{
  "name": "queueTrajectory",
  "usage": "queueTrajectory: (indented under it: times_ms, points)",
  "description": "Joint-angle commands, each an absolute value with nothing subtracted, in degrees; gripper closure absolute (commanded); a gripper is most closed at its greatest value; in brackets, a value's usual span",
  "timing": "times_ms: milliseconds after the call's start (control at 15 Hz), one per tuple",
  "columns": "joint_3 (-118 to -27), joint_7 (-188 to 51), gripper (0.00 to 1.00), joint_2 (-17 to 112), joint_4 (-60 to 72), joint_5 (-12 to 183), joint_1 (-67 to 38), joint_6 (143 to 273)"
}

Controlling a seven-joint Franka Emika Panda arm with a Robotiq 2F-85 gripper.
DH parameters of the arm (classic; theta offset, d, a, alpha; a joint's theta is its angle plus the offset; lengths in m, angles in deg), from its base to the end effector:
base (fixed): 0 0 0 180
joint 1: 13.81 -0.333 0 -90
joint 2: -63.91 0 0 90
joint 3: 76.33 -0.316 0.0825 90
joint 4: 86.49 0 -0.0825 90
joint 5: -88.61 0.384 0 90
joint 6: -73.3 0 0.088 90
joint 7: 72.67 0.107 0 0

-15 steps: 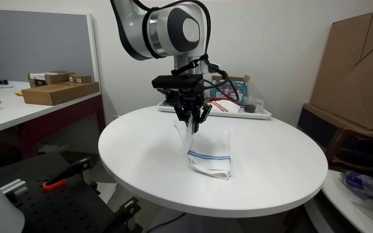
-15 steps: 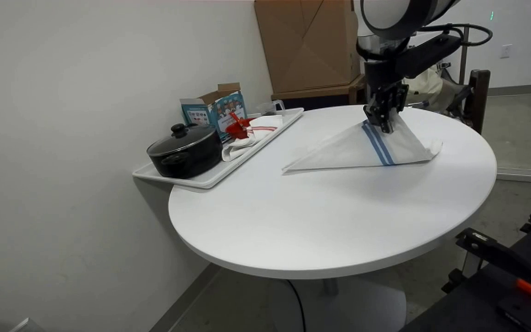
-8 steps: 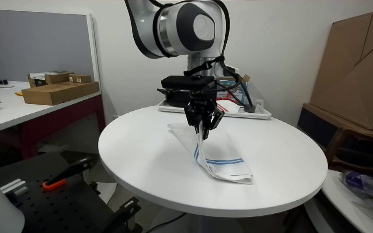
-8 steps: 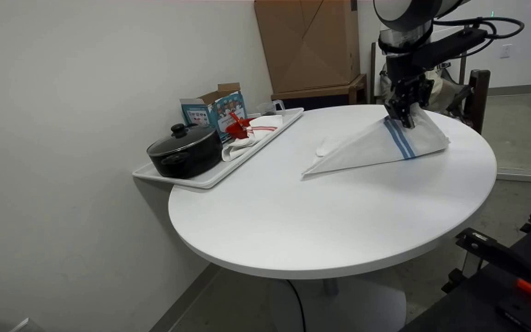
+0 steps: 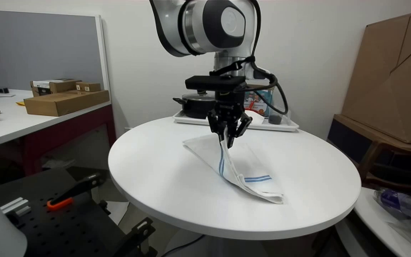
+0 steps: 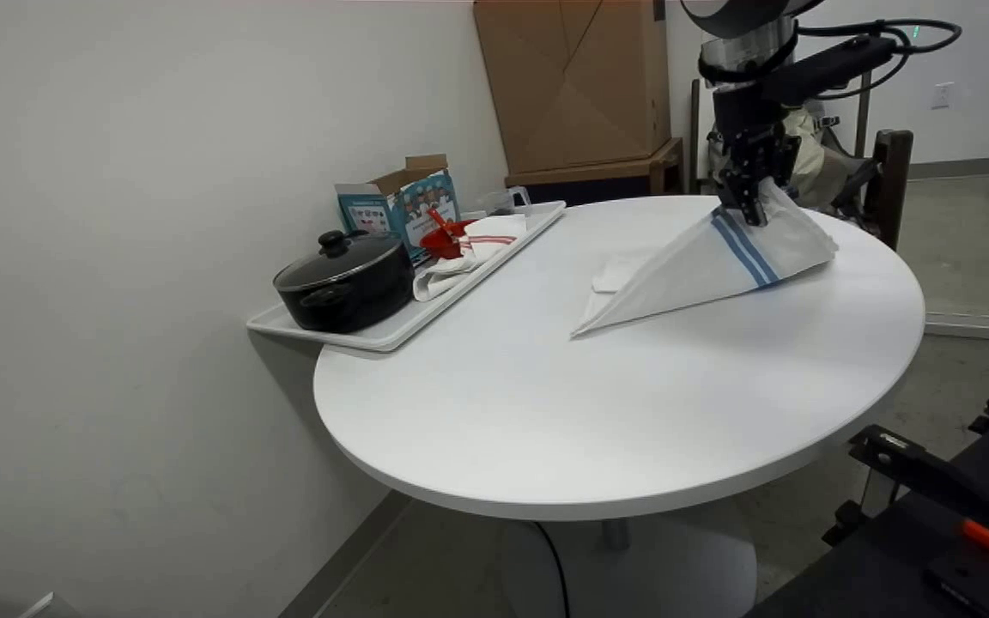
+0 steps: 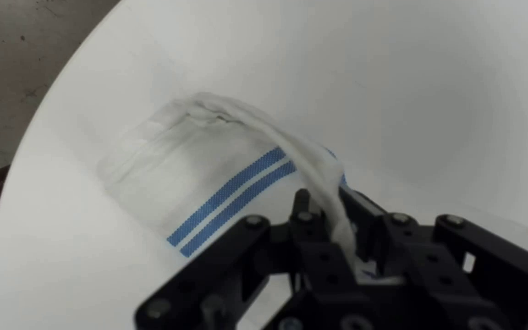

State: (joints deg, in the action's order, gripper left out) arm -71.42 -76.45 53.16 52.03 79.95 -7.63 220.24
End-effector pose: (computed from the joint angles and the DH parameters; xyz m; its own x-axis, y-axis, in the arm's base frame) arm 0.4817 -0.0930 0.2299 0.9986 -0.0003 -0.0529 0.0044 -0.9960 0.0895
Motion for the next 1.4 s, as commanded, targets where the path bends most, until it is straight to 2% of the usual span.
queueTrajectory:
  times_ms: [0, 733, 1133, 1333]
  points:
    - [-73.9, -81.5, 0.94, 54.5, 49.4, 83.3, -8.7, 215.3]
    - [-84.6, -82.7, 0.94, 55.3, 48.4, 86.1, -18.6, 213.9]
    - [-79.3, -82.7, 0.94, 54.7, 52.7, 93.6, -12.7, 215.6]
    - [-74.6, -86.8, 0.94, 54.6, 53.4, 98.0, -6.4, 212.6]
